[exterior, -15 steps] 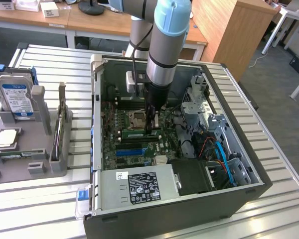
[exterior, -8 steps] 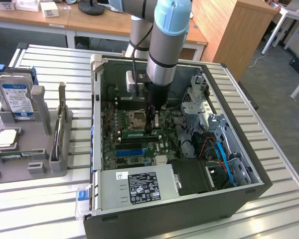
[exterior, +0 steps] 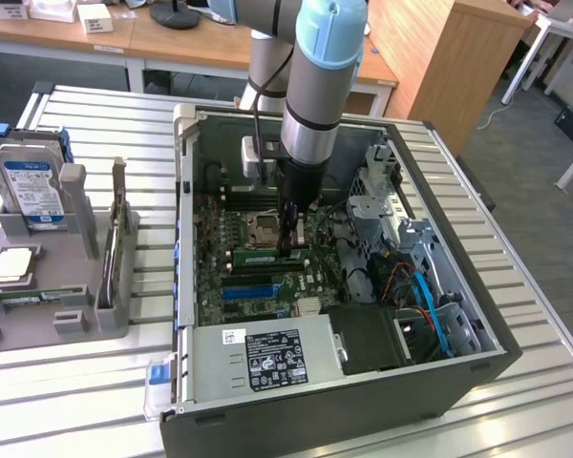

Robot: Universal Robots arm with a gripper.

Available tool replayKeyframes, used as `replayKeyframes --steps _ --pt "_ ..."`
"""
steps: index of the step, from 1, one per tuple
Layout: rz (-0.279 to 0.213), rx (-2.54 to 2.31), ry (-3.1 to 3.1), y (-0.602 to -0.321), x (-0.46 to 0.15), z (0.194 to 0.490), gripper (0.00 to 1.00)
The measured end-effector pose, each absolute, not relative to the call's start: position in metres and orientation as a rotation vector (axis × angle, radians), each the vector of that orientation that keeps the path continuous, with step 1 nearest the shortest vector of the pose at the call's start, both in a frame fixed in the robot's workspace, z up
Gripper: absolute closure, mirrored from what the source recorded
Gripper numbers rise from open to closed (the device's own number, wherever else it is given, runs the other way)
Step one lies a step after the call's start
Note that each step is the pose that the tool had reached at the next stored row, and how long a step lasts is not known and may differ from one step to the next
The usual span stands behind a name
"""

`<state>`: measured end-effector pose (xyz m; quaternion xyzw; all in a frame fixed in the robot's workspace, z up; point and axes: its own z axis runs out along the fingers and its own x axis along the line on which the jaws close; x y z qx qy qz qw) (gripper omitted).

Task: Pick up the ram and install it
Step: 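Insert the ram into the slot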

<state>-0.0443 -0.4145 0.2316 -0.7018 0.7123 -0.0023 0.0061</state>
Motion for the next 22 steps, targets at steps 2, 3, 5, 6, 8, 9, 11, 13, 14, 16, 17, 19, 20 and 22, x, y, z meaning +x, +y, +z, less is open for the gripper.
replayKeyframes --steps 2,3,5,6,8,9,11,13,14,16,17,19,20,22 --pt "-0.007 -2.196 2.229 -0.4143 -0.0443 0.2315 0.88" --pt "-0.007 -2.196 2.229 -0.4141 -0.0443 0.2315 0.88" --pt "-0.007 -2.196 2.229 -0.4139 -0.0443 0.2315 0.88" --pt "-0.007 -2.196 2.229 -0.4139 -0.0443 0.2315 0.88" --pt "-0.007 -2.196 2.23 -0.4139 -0.0444 0.2314 0.88" --pt "-0.007 -2.196 2.229 -0.414 -0.0444 0.2314 0.88" --pt "-0.007 -2.196 2.23 -0.4141 -0.0444 0.2311 0.88" --pt "-0.007 -2.196 2.23 -0.414 -0.0444 0.2311 0.88" --pt "-0.007 -2.196 2.229 -0.414 -0.0443 0.231 0.88" --pt "-0.007 -2.196 2.229 -0.414 -0.0443 0.2309 0.88" --pt "-0.007 -2.196 2.229 -0.4137 -0.0442 0.2306 0.88" --pt "-0.007 -2.196 2.229 -0.4137 -0.0443 0.2307 0.88" --pt "-0.007 -2.196 2.229 -0.4138 -0.0443 0.2307 0.88" --pt "-0.007 -2.196 2.229 -0.4138 -0.0444 0.2304 0.88"
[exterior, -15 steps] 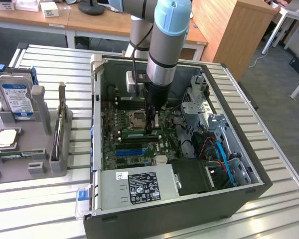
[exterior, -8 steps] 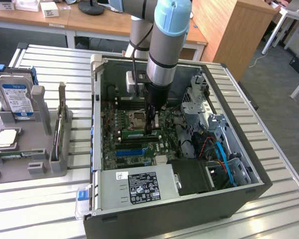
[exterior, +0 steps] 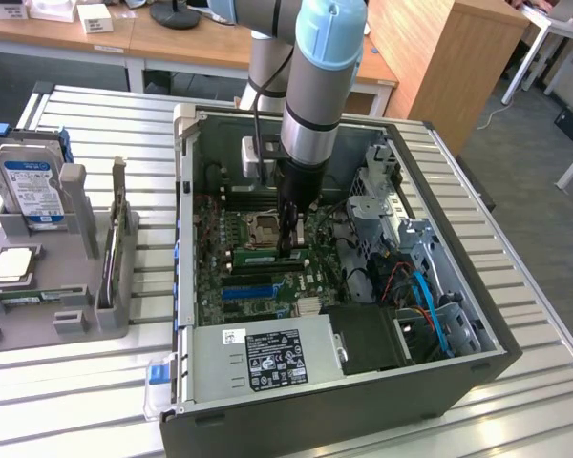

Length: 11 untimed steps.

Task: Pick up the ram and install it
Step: 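Insert the ram into the slot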

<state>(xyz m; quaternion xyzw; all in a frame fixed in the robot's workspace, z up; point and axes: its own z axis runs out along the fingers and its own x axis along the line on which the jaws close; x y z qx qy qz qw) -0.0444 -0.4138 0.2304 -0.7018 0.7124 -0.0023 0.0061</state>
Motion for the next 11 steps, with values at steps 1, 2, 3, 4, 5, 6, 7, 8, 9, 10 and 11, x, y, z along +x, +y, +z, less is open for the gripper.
replayKeyframes --steps 1,2,3,4,5,6,7,8,9,10,11 --pt "-0.007 -2.196 2.23 -0.4138 -0.0444 0.2303 0.88" --pt "-0.007 -2.196 2.23 -0.4138 -0.0444 0.2303 0.88" --pt "-0.007 -2.196 2.23 -0.4138 -0.0444 0.2303 0.88" --pt "-0.007 -2.196 2.229 -0.4138 -0.0443 0.2302 0.88" --pt "-0.007 -2.196 2.229 -0.4137 -0.0443 0.2302 0.88" --pt "-0.007 -2.196 2.229 -0.4137 -0.0443 0.23 0.88" --pt "-0.007 -2.196 2.229 -0.4137 -0.0443 0.2298 0.88" --pt "-0.007 -2.196 2.229 -0.4137 -0.0443 0.2298 0.88" --pt "-0.007 -2.196 2.229 -0.4137 -0.0443 0.2298 0.88" --pt "-0.007 -2.196 2.229 -0.4137 -0.0443 0.2298 0.88" --pt "-0.007 -2.196 2.23 -0.4138 -0.0443 0.2297 0.88"
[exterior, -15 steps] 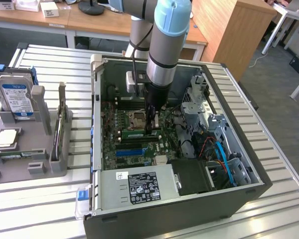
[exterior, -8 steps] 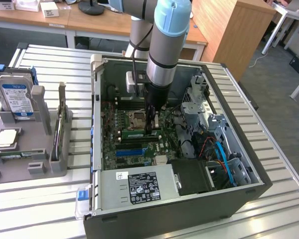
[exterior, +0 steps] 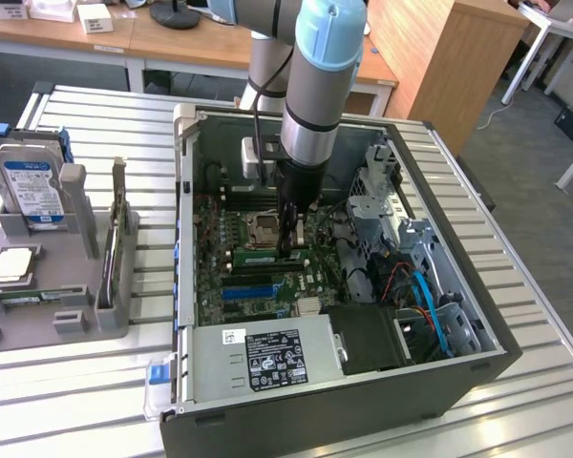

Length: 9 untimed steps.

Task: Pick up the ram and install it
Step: 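Insert the ram into the slot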

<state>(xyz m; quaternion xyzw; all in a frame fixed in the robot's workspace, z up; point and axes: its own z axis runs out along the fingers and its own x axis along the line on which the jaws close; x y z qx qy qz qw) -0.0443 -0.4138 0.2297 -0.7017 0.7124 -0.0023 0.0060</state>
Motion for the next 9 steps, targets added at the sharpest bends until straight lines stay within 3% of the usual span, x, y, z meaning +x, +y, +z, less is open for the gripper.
replayKeyframes --steps 9 --pt "-0.007 -2.196 2.229 -0.4131 -0.0444 0.2292 0.88"
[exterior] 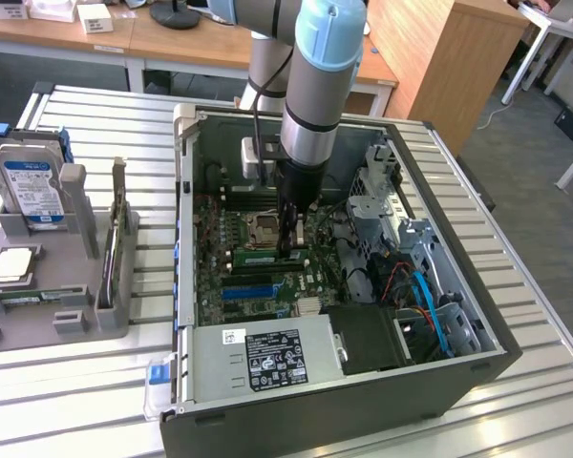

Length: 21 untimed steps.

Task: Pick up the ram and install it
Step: 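Insert the ram into the slot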

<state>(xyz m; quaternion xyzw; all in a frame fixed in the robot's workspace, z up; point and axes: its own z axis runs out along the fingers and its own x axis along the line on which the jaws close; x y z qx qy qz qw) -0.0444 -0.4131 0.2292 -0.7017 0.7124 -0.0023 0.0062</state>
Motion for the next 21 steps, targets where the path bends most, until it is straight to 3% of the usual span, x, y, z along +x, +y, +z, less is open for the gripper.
replayKeyframes --steps 21 --pt "-0.007 -2.196 2.229 -0.4131 -0.0445 0.2274 0.88"
